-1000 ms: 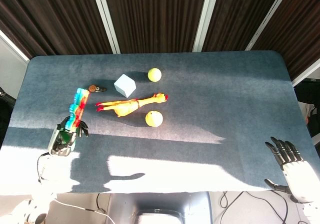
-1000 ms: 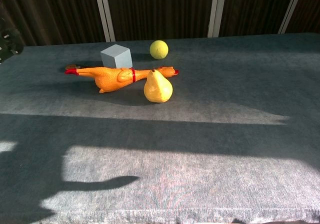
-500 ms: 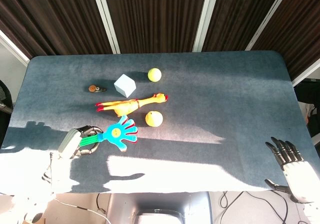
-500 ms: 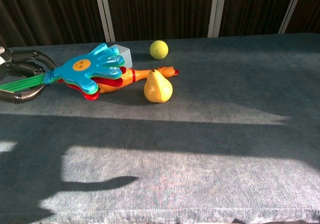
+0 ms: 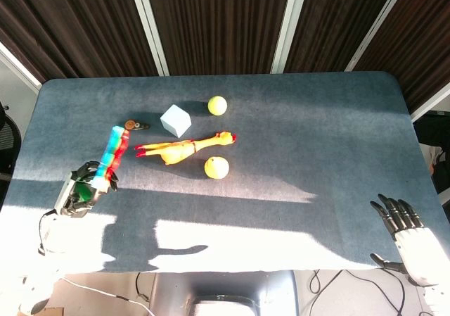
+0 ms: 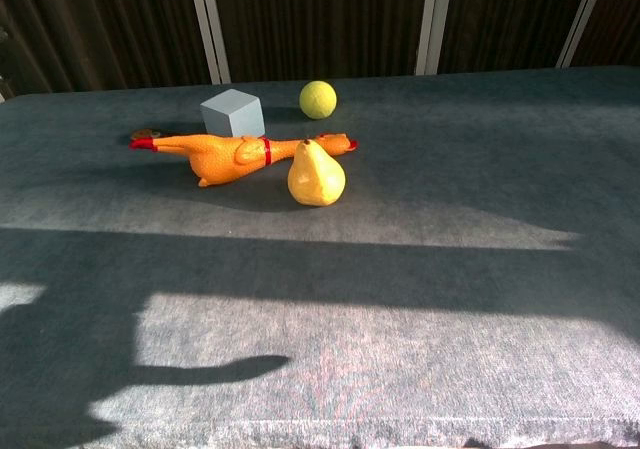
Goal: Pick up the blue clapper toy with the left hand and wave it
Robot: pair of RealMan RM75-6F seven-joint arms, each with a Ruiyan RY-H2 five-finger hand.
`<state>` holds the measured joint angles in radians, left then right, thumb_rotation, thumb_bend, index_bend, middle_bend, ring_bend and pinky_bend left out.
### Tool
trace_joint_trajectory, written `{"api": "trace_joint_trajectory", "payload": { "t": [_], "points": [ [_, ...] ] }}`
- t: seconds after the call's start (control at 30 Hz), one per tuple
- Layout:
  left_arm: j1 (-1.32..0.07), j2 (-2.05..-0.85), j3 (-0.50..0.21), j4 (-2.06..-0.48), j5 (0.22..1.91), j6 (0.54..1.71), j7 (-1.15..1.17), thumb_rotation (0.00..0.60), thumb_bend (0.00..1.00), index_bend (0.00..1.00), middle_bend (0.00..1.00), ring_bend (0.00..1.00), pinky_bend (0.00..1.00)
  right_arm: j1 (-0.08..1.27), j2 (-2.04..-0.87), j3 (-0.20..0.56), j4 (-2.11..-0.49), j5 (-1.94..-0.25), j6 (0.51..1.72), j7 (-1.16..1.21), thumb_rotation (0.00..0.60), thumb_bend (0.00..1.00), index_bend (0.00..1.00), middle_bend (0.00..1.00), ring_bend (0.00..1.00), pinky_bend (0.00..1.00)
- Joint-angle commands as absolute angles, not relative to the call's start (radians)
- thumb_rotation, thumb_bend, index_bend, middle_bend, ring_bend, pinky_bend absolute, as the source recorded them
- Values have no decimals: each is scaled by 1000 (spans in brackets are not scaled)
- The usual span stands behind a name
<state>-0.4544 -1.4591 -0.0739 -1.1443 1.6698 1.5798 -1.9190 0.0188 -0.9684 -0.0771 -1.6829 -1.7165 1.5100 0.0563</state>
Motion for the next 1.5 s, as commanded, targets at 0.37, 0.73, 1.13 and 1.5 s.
{"api": "trace_joint_trajectory", "payload": {
  "t": [0.37,0.73,1.13,1.5],
  "points": [
    [-517,-1487,42,-978,1821,1382,-1094,600,660,856,759,443,571,16,-961,-76,-1693,-1706,1509,48,600,182,0,0,0,0],
    [-520,-1510,-2,-1111,1629,1057,-136,600,663,856,760,445,573,15,-960,-76,-1696,-1705,1509,47,600,182,0,0,0,0],
    [-550,-1495,-1,-1141,1621,1070,-520,600,660,856,760,448,572,17,-958,-75,-1695,-1708,1511,55,600,183,0,0,0,0],
    [-570,-1622,5,-1018,1610,1075,-609,600,611,852,756,444,562,17,-956,-76,-1694,-1709,1511,58,600,183,0,0,0,0]
  ]
}}
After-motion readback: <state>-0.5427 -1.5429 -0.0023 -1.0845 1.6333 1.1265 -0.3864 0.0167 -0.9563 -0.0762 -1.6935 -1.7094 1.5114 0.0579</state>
